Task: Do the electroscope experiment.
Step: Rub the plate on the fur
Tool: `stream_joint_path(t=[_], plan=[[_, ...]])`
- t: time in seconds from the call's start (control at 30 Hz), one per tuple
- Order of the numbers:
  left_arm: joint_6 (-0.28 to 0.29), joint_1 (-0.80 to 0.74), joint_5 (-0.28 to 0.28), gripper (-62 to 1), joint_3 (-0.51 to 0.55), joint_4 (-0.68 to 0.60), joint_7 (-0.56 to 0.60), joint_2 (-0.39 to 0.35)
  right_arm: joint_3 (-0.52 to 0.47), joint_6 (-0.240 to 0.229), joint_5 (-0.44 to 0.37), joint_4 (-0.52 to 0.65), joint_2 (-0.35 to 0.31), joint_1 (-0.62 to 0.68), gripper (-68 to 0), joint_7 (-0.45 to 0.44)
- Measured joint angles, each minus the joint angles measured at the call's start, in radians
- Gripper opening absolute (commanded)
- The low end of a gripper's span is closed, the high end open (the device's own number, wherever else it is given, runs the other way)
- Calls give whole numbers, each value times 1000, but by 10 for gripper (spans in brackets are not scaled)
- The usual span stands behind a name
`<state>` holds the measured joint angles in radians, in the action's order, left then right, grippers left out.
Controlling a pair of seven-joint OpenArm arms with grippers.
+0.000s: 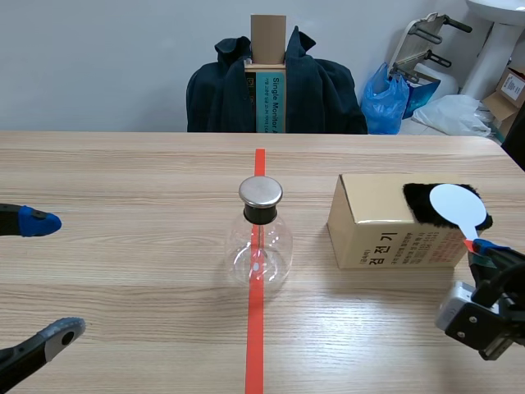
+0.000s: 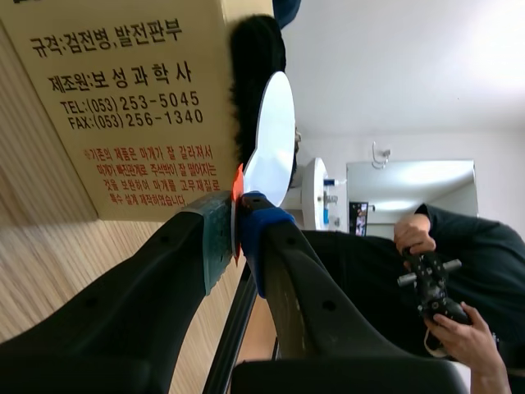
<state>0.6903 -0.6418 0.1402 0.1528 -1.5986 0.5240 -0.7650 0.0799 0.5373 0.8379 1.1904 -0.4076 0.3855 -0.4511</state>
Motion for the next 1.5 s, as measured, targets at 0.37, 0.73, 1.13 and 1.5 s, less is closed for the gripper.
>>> stream_joint_path(t=[0.37,0.73,1.13,1.5], plan=[[0,5,0,14,0,0,-4,0,-2,0,21,4,-8,0,-667,90],[0,5,0,14,0,0,-20,16,-21,-23,27,5,-18,-2,-667,-21],[0,5,0,14,0,0,-19,28,-16,-35,40,8,-11,-5,-667,-139],[0,5,0,14,0,0,-19,28,1,-21,58,14,2,-6,-667,20]])
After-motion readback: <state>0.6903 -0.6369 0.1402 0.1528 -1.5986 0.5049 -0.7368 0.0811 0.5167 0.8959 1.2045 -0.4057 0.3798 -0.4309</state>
